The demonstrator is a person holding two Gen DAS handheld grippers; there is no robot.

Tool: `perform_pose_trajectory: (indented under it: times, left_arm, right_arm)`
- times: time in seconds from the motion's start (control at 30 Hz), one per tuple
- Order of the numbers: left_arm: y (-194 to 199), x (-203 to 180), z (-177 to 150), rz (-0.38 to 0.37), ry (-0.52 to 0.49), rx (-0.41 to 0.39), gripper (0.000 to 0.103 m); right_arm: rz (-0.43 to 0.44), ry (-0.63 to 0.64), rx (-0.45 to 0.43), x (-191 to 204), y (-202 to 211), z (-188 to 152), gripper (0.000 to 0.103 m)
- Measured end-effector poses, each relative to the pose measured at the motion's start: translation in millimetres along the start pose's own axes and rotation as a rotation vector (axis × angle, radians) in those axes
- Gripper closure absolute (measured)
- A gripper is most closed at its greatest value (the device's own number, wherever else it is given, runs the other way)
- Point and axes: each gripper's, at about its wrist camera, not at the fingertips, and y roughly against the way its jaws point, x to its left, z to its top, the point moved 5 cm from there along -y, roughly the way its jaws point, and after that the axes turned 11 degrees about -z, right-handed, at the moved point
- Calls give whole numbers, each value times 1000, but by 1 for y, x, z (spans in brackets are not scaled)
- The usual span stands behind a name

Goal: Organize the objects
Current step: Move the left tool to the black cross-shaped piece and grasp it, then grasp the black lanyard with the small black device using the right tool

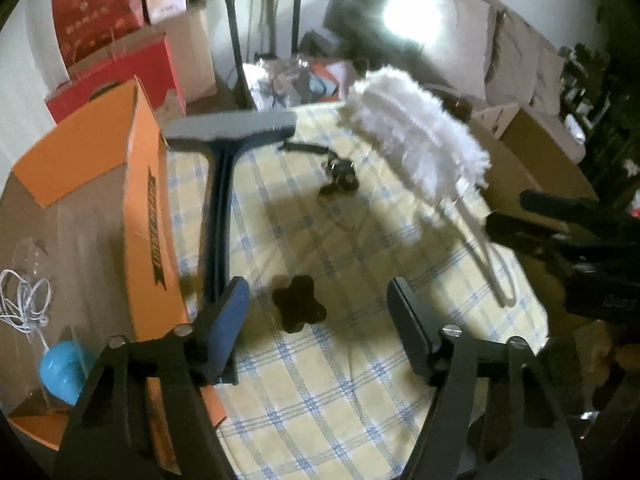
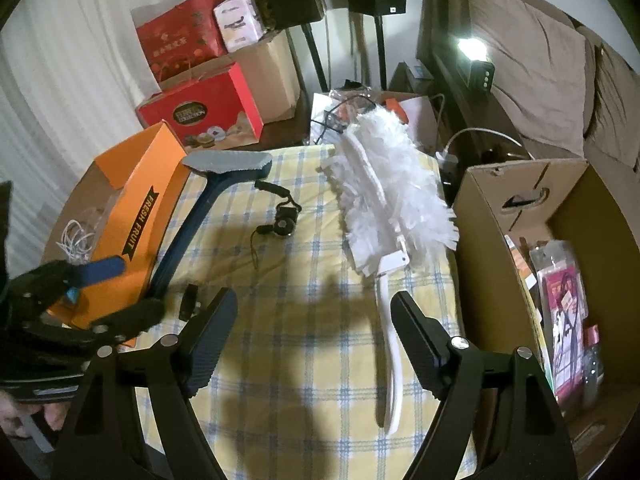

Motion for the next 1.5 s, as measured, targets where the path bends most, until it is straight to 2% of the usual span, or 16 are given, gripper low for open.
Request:
perform_pose_trajectory:
  times: [0.13, 0.37, 0.6, 0.73, 0.8, 0.87, 0.97, 1.2, 1.27, 1.33, 1.5]
  left_arm:
    - [-8, 0, 1, 47, -23, 9, 39]
    - [-28, -5, 0, 34, -36, 49, 41]
    - [-51, 10, -3, 52, 21, 83, 42]
    - [-57, 12, -8, 56, 16, 90, 43]
    - [-59, 12, -10, 57, 16, 90, 47]
    - [-61, 15, -11, 54, 21, 95, 63]
    - [-61, 17, -12, 55, 22, 81, 69]
    - [-55, 16, -13, -23, 46, 62, 79]
    - [-51, 16, -12, -38, 49, 59, 93]
    - [-48, 13, -7, -77, 65, 59, 93]
    - [-45, 10, -4, -90, 50, 62, 93]
  right_arm:
    - [3, -5, 5, -2, -1, -3, 22]
    - [20, -11, 9, -1, -4, -5, 22]
    - [38, -9, 27, 3, -10, -11, 22]
    - [44, -9, 35, 4, -14, -13, 22]
    - [50, -11, 40, 5, -16, -13, 22]
    - [53, -10, 41, 6, -17, -13, 22]
    - [57, -5, 44, 8, -18, -14, 22]
    - [70, -18, 53, 8, -23, -11, 24]
    - [71, -14, 58, 9, -25, -10, 26]
    - [69, -8, 59, 10, -26, -8, 27]
    - [80, -11, 61, 12, -29, 1, 29]
